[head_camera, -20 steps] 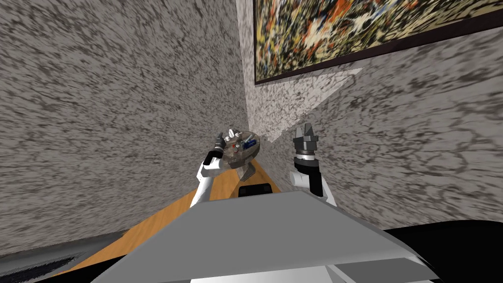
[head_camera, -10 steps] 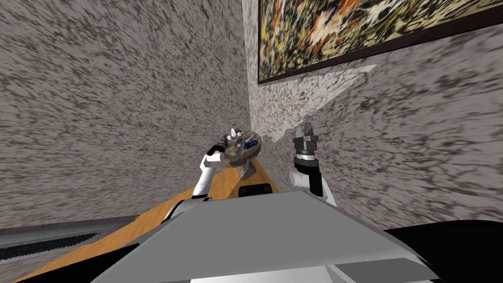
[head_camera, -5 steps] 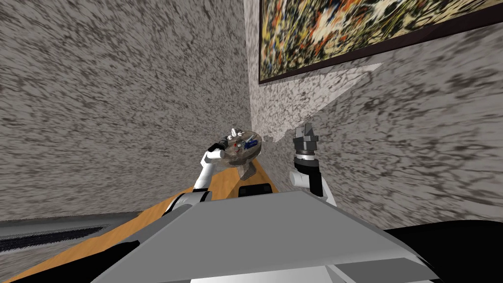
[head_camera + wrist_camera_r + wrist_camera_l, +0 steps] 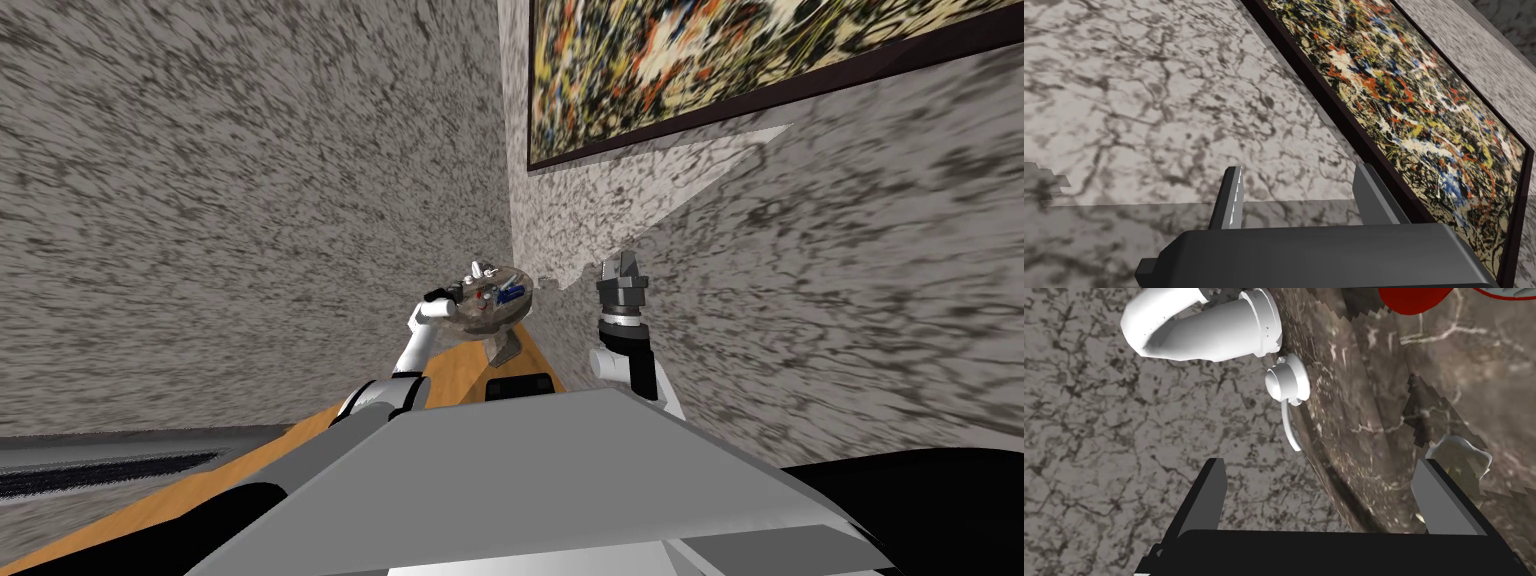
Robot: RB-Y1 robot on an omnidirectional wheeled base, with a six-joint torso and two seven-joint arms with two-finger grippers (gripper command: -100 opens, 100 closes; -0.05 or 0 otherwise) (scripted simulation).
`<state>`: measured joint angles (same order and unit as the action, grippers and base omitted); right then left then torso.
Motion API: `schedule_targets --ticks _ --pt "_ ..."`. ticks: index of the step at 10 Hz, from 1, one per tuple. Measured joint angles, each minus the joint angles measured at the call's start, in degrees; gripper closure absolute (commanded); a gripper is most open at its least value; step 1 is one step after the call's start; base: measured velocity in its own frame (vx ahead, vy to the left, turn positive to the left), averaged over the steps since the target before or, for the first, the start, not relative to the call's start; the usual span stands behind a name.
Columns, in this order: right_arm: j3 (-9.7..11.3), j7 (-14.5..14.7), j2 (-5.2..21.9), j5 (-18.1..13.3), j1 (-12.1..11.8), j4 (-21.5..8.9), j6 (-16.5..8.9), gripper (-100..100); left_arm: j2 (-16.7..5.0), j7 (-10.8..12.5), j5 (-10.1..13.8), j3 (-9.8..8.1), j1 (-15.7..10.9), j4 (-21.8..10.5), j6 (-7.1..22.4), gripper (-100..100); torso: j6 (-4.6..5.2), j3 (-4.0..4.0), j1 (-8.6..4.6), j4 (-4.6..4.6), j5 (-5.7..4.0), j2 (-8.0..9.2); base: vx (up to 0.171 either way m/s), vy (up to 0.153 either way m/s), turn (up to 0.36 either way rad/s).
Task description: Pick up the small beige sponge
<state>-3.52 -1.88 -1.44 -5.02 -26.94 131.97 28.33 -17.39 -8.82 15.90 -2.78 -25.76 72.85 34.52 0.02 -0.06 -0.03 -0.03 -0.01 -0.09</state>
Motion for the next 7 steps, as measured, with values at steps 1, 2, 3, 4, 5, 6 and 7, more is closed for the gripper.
schedule_targets --ticks 1,2,3,4,5,6,7 --pt "0.0 0.0 0.0 0.0 0.0 0.0 0.0 0 -0.4 -0.2 0.1 -0.12 -1.1 -2.0 1.0 -100 0.00 0.00 0.01 0.00 0.00 -0.01 0.018 -0.023 0.038" --pt "0.0 0.0 0.0 0.0 0.0 0.0 0.0 0 -1.0 -0.5 0.4 -0.30 -2.1 -3.5 2.5 -100 -0.01 -0.01 0.00 0.00 0.00 -0.03 0.014 -0.016 0.016" --pt "0.0 0.0 0.0 0.0 0.0 0.0 0.0 0 -1.2 -0.5 0.3 -0.44 -2.8 -4.6 3.8 -100 0.00 -0.01 0.01 0.00 0.00 -0.02 0.011 -0.016 0.009" --pt "0.0 0.0 0.0 0.0 0.0 0.0 0.0 0 -1.6 -0.6 0.4 -0.60 -3.8 -6.0 5.2 -100 0.00 0.00 0.01 0.00 0.00 -0.01 0.010 -0.012 0.009" --pt "0.0 0.0 0.0 0.0 0.0 0.0 0.0 0 -1.8 -0.7 0.5 -0.65 -4.6 -7.7 5.7 -100 0.00 0.00 0.02 0.00 0.01 0.00 0.011 -0.011 0.011" --pt "0.0 0.0 0.0 0.0 0.0 0.0 0.0 0 -2.2 -0.9 0.7 -0.78 -5.3 -9.2 6.6 -100 -0.01 0.00 0.03 0.00 0.01 0.00 0.019 -0.013 0.015" --pt "0.0 0.0 0.0 0.0 0.0 0.0 0.0 0 -2.7 -1.1 0.8 -0.94 -6.4 -11.3 7.8 -100 0.00 -0.01 0.03 0.00 0.01 -0.03 0.029 -0.015 0.007"
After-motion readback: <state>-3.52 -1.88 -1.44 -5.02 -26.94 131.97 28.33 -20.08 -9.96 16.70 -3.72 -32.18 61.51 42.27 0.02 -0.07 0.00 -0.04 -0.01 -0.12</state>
